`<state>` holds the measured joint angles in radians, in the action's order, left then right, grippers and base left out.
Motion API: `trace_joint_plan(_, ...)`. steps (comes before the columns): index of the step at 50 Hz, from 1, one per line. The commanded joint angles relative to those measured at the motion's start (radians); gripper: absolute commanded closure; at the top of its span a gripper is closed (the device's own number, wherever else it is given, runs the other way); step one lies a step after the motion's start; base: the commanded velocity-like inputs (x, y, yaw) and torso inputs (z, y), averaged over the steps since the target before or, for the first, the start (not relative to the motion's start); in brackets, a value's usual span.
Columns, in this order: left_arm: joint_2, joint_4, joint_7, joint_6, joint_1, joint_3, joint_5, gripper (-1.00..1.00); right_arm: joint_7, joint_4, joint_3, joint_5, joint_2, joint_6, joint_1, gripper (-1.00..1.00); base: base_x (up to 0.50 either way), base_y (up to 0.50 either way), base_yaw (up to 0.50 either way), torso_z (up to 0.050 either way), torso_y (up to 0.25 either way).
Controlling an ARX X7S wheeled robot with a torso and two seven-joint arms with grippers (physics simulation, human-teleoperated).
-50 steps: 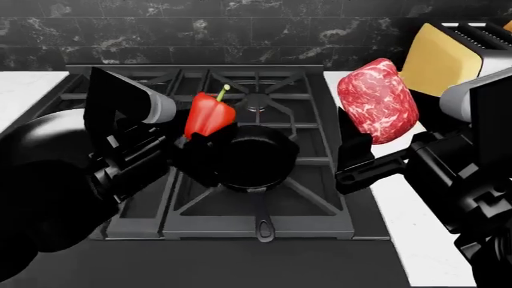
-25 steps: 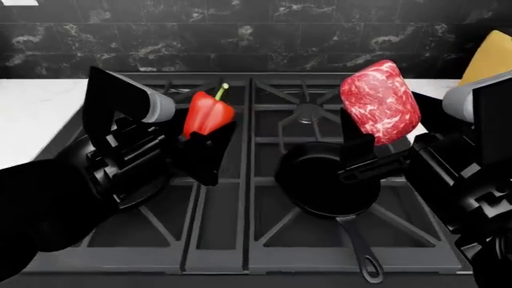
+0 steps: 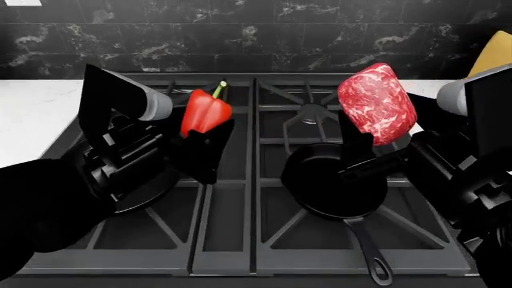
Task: Place both pans onto different burners. Then place the bell pepper and the pork loin on different pans.
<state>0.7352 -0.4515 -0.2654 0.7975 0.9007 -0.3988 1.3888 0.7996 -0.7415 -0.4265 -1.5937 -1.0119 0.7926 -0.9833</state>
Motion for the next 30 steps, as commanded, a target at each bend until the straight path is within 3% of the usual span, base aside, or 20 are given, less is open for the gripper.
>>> trace_joint_plan(1,0.011,-0.004,-0.019,-0.007,0.003,0.015,0.021,1.0,-0.06,0.059,0.014,0.014,0.009,0.051,-0.078,1.0,0.0,0.0,0.0,0.0,0.0)
trace_joint_plan(16,0.027,-0.009,-0.017,-0.016,0.0,0.028,0.025,1.0,-0.253,0.24,-0.049,-0.001,0.056,0.136,-0.156,1.0,0.0,0.0,0.0,0.001,0.001)
trace_joint_plan(30,0.031,-0.012,-0.015,-0.021,-0.009,0.028,0.029,1.0,-0.422,0.484,-0.14,-0.006,0.093,0.334,-0.368,1.0,0.0,0.0,0.0,0.001,0.001)
